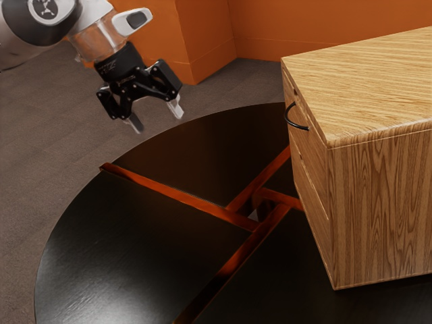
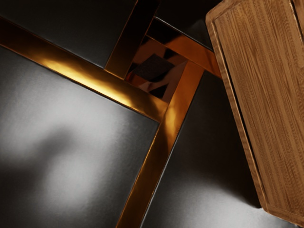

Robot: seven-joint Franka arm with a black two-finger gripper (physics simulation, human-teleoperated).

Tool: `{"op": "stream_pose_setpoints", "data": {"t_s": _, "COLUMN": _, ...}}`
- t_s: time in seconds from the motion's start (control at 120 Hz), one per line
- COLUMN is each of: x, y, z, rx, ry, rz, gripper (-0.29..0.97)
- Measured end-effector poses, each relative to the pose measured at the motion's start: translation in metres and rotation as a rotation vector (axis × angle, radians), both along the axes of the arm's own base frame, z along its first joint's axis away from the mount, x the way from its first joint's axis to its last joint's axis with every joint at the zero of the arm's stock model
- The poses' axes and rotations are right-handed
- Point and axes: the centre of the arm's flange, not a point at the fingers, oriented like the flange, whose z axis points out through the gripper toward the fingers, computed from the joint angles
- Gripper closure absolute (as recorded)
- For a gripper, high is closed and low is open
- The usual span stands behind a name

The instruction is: Pull the drawer handle with one arm to open the drawer

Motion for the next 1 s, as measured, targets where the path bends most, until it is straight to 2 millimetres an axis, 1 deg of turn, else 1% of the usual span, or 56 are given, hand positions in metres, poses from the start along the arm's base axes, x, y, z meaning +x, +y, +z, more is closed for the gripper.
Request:
{"op": "stream_pose_setpoints", "data": {"t_s": 0.05, "x": 0.007, "y": 0.005, "z": -0.010, "rx": -0.076, "ry": -0.026, "rz": 0.037, "gripper": 0.00}}
{"op": "stream_pose_setpoints", "data": {"t_s": 0.108, "x": 0.015, "y": -0.003, "z": -0.019, "rx": -0.160, "ry": -0.054, "rz": 0.057, "gripper": 0.00}}
{"op": "stream_pose_setpoints", "data": {"t_s": 0.175, "x": 0.026, "y": -0.023, "z": -0.025, "rx": -0.229, "ry": -0.083, "rz": 0.060, "gripper": 0.00}}
{"op": "stream_pose_setpoints", "data": {"t_s": 0.258, "x": 0.035, "y": -0.043, "z": -0.023, "rx": -0.290, "ry": -0.123, "rz": 0.067, "gripper": 0.00}}
{"op": "stream_pose_setpoints", "data": {"t_s": 0.308, "x": 0.040, "y": -0.058, "z": -0.022, "rx": -0.268, "ry": -0.148, "rz": 0.068, "gripper": 0.00}}
{"op": "stream_pose_setpoints", "data": {"t_s": 0.392, "x": 0.046, "y": -0.094, "z": -0.020, "rx": -0.213, "ry": -0.181, "rz": 0.049, "gripper": 0.00}}
{"op": "stream_pose_setpoints", "data": {"t_s": 0.442, "x": 0.050, "y": -0.106, "z": -0.022, "rx": -0.196, "ry": -0.194, "rz": 0.052, "gripper": 0.00}}
{"op": "stream_pose_setpoints", "data": {"t_s": 0.475, "x": 0.054, "y": -0.106, "z": -0.024, "rx": -0.188, "ry": -0.202, "rz": 0.068, "gripper": 0.00}}
{"op": "stream_pose_setpoints", "data": {"t_s": 0.55, "x": 0.067, "y": -0.095, "z": -0.037, "rx": -0.183, "ry": -0.206, "rz": 0.121, "gripper": 0.00}}
{"op": "stream_pose_setpoints", "data": {"t_s": 0.592, "x": 0.071, "y": -0.092, "z": -0.041, "rx": -0.185, "ry": -0.212, "rz": 0.145, "gripper": 0.00}}
{"op": "stream_pose_setpoints", "data": {"t_s": 0.65, "x": 0.075, "y": -0.090, "z": -0.044, "rx": -0.189, "ry": -0.217, "rz": 0.170, "gripper": 0.00}}
{"op": "stream_pose_setpoints", "data": {"t_s": 0.7, "x": 0.079, "y": -0.094, "z": -0.047, "rx": -0.193, "ry": -0.219, "rz": 0.183, "gripper": 0.00}}
{"op": "stream_pose_setpoints", "data": {"t_s": 0.833, "x": 0.081, "y": -0.101, "z": -0.045, "rx": -0.202, "ry": -0.230, "rz": 0.205, "gripper": 0.00}}
{"op": "stream_pose_setpoints", "data": {"t_s": 1.0, "x": 0.081, "y": -0.094, "z": -0.041, "rx": -0.215, "ry": -0.239, "rz": 0.248, "gripper": 0.00}}
